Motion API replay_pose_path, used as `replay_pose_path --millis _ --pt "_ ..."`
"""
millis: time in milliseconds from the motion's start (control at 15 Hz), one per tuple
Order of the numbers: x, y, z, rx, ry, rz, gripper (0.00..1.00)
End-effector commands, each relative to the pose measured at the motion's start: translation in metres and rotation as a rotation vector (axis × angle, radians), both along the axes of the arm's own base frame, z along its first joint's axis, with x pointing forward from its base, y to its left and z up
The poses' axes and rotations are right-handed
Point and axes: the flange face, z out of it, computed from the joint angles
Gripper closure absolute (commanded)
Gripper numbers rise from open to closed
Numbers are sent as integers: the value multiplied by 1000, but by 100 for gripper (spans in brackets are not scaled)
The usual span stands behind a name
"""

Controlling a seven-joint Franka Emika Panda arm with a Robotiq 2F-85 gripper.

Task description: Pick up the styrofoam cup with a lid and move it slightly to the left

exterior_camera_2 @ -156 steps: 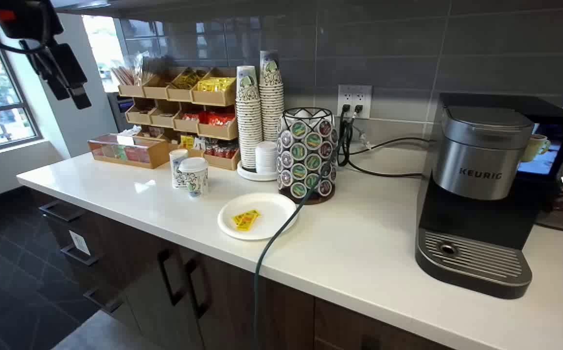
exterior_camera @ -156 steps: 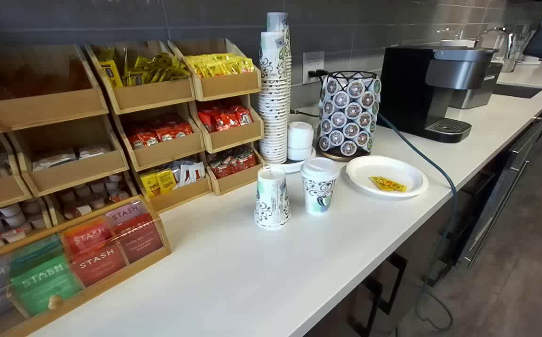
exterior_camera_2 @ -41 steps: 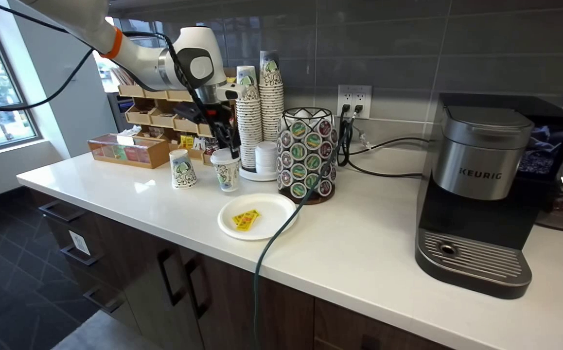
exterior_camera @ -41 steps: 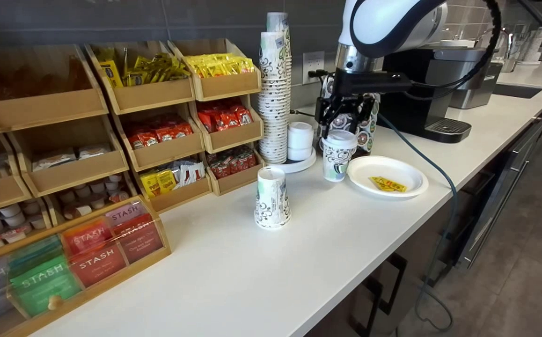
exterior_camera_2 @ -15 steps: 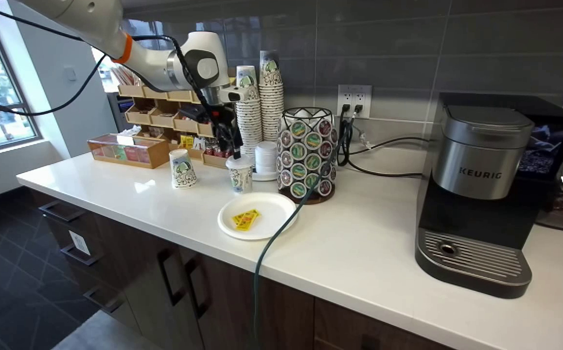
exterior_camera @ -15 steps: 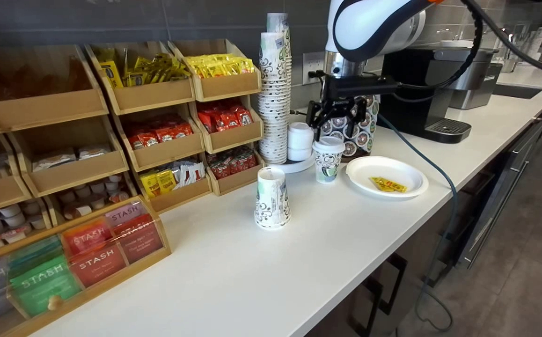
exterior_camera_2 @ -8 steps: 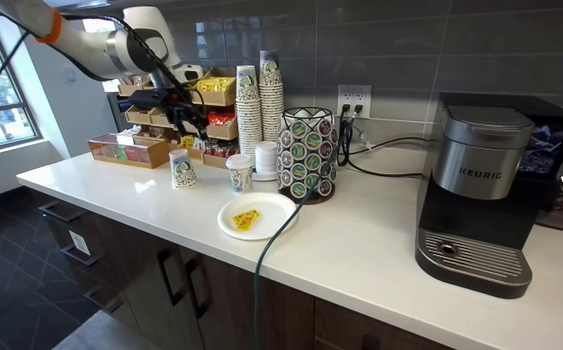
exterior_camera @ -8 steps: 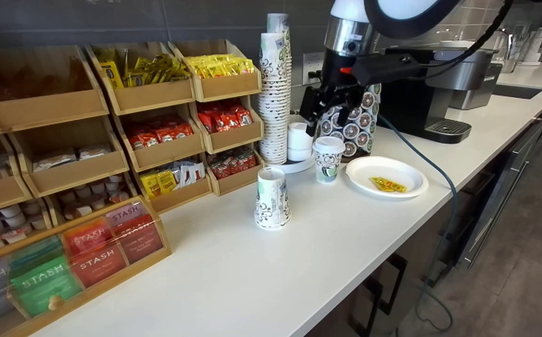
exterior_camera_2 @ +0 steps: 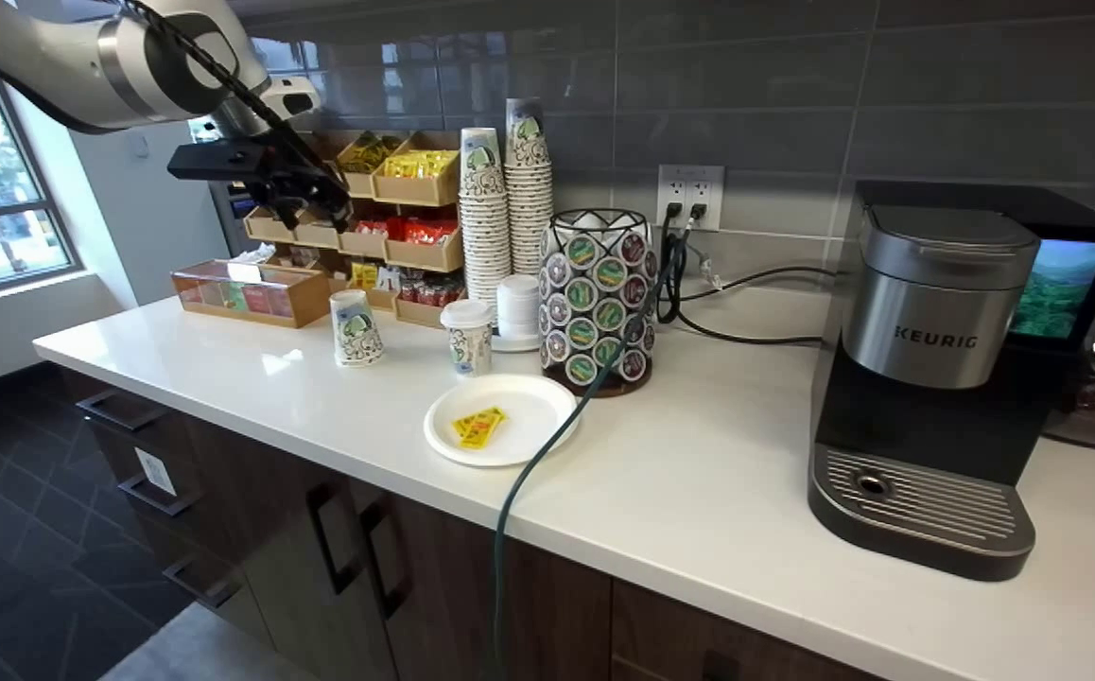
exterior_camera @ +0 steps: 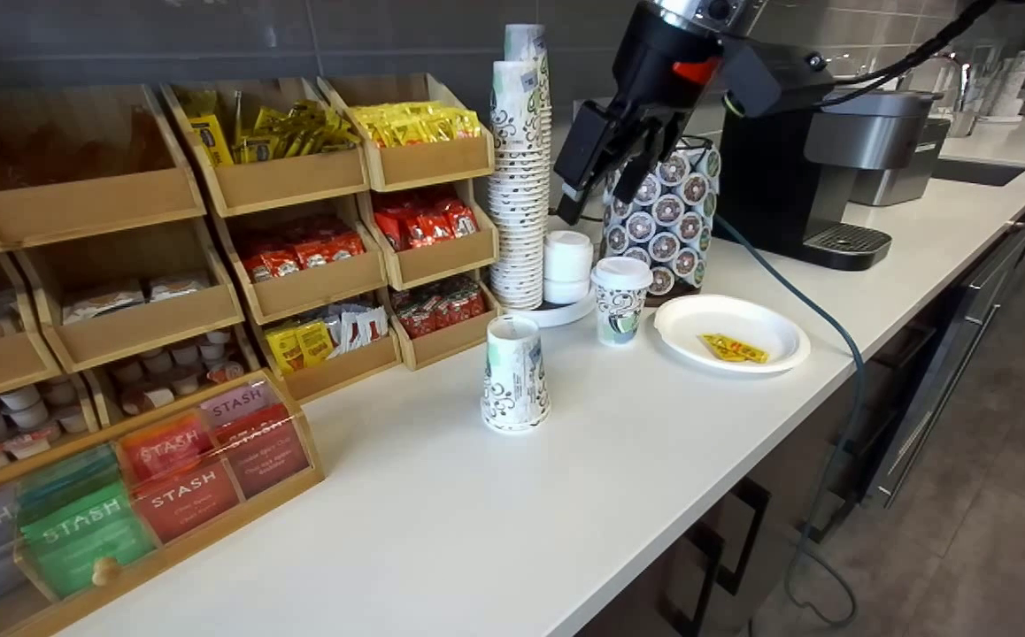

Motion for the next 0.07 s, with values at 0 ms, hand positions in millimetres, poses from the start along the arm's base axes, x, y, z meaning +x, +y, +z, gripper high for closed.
replay_pose_path --millis 0 --pt "1 -1 1 1 1 0 0"
